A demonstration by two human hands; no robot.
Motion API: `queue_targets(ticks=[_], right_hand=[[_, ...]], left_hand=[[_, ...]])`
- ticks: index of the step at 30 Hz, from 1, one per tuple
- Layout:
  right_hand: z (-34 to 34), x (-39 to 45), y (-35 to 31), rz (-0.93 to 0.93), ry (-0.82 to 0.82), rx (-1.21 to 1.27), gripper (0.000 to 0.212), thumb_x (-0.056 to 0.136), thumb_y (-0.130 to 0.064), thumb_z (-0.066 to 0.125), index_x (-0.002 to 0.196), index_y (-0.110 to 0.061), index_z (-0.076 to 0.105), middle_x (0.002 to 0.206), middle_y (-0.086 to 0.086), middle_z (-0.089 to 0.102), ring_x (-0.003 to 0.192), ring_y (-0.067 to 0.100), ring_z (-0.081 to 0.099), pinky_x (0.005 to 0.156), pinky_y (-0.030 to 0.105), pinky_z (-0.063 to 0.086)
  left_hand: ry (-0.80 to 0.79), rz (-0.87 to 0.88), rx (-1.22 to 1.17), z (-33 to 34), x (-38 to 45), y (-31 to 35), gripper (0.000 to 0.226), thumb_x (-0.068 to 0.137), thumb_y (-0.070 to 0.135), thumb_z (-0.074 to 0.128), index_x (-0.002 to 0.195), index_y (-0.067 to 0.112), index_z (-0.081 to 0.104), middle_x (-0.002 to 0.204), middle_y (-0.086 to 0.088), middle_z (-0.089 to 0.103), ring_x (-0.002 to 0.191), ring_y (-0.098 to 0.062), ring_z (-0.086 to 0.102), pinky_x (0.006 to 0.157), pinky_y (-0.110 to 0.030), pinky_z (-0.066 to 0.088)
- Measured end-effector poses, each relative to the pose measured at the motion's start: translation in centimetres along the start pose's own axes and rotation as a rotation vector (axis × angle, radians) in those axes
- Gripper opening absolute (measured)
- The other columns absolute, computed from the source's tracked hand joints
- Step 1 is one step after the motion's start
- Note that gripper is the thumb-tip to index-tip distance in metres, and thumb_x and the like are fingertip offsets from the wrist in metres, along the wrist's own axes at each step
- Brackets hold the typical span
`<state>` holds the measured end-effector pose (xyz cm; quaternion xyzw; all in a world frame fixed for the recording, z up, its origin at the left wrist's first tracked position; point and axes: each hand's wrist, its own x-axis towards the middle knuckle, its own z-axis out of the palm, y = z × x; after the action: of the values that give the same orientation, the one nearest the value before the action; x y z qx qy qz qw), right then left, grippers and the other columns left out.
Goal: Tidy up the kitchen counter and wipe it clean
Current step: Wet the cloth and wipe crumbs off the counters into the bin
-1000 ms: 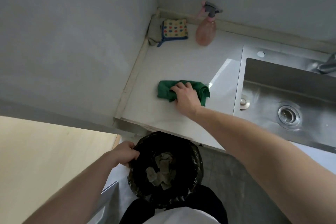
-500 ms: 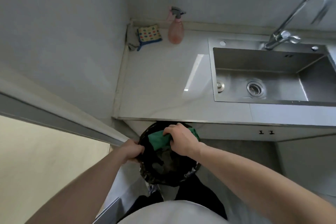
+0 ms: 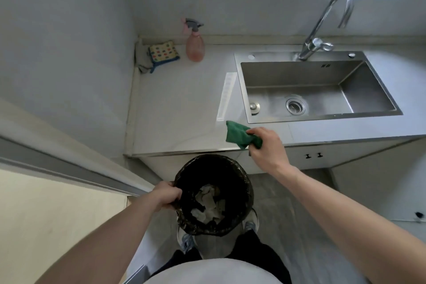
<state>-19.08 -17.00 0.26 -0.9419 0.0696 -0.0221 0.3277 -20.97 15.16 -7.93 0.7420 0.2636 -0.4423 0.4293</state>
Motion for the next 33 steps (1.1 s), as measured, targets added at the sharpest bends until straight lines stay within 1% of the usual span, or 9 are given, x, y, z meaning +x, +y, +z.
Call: queue_targets(ticks=[2,6,9,11,16,19,23,29,33], right_hand=[[-0.7,1.8,0.8,-0.002,0.031,-0.005,0.037,0.083,-0.009,0.064,0.116,-0.025,0.069,0.115,-0.007,0.067,0.106,0.019,0.055,0.092,0.032,0.045],[-0.5,5.5,2.0,-0.042,0.017,-0.064,0.037,0.085,-0.005,0.062,0.118,-0.022,0.068,0.120,-0.005,0.064,0.113,0.023,0.050,0.098,0.033,0.042],[1.1,6.8,2.3,-0.106,-0.112,-0.129,0.039,0.087,-0.003,0.059,0.121,-0.022,0.067,0.126,-0.005,0.061,0.119,0.021,0.045,0.101,0.033,0.041],[2.5,7.2,2.4,-0.185,-0.231,-0.156,0.041,0.087,-0.004,0.058,0.123,-0.022,0.066,0.130,-0.005,0.059,0.120,0.020,0.044,0.101,0.035,0.043],[5.7,6.8,4.1,-0.328,-0.487,-0.315,0.045,0.088,-0.008,0.058,0.130,-0.023,0.061,0.148,0.001,0.048,0.127,0.030,0.042,0.098,0.045,0.045],[5.0,7.3,6.9,-0.349,-0.488,-0.392,0.049,0.088,-0.008,0.055,0.133,-0.028,0.057,0.154,-0.002,0.041,0.126,0.032,0.043,0.091,0.044,0.043],[1.8,8.2,11.0,-0.370,-0.464,-0.402,0.043,0.089,-0.011,0.059,0.128,-0.028,0.060,0.151,-0.006,0.047,0.118,0.030,0.049,0.085,0.041,0.046],[-3.3,9.2,16.9,-0.264,-0.414,-0.391,0.043,0.087,-0.004,0.057,0.122,-0.027,0.065,0.146,-0.009,0.054,0.106,0.025,0.053,0.080,0.037,0.047],[-6.2,9.6,19.6,-0.149,-0.355,-0.375,0.049,0.082,0.002,0.054,0.120,-0.026,0.067,0.135,-0.006,0.063,0.107,0.026,0.056,0.086,0.038,0.049]], left_hand=[[0.006,-0.005,-0.010,0.8,0.0,0.1,0.030,0.068,-0.001,0.060,0.095,0.006,0.073,0.086,-0.018,0.074,0.073,-0.030,0.073,0.069,-0.043,0.066],[0.061,-0.022,-0.026,2.4,-0.6,0.3,0.025,0.074,-0.002,0.061,0.095,0.005,0.071,0.084,-0.017,0.072,0.073,-0.030,0.071,0.062,-0.037,0.064],[0.094,-0.050,-0.049,3.7,-1.2,0.3,0.019,0.075,-0.002,0.063,0.091,0.005,0.068,0.079,-0.014,0.069,0.068,-0.027,0.068,0.058,-0.032,0.060],[0.124,-0.076,-0.078,5.0,-1.4,0.4,0.025,0.075,-0.003,0.063,0.098,0.004,0.071,0.080,-0.014,0.071,0.066,-0.026,0.070,0.056,-0.031,0.059],[0.150,-0.120,-0.160,7.9,-1.6,0.6,0.031,0.078,-0.006,0.061,0.107,0.004,0.068,0.078,-0.012,0.073,0.058,-0.020,0.070,0.053,-0.029,0.057],[0.176,-0.143,-0.187,9.8,-1.5,1.0,0.031,0.078,-0.004,0.062,0.108,0.003,0.067,0.081,-0.013,0.072,0.057,-0.019,0.070,0.055,-0.030,0.059],[0.202,-0.154,-0.206,12.4,-1.6,1.6,0.029,0.077,-0.003,0.063,0.105,0.003,0.069,0.089,-0.018,0.075,0.069,-0.026,0.073,0.072,-0.044,0.066],[0.202,-0.140,-0.226,16.2,-2.6,4.4,0.029,0.081,-0.005,0.060,0.106,0.005,0.069,0.088,-0.014,0.073,0.070,-0.022,0.071,0.052,-0.028,0.059],[0.184,-0.129,-0.224,17.8,-3.2,5.7,0.026,0.083,-0.005,0.060,0.105,0.006,0.068,0.085,-0.012,0.072,0.069,-0.021,0.069,0.046,-0.024,0.054]])
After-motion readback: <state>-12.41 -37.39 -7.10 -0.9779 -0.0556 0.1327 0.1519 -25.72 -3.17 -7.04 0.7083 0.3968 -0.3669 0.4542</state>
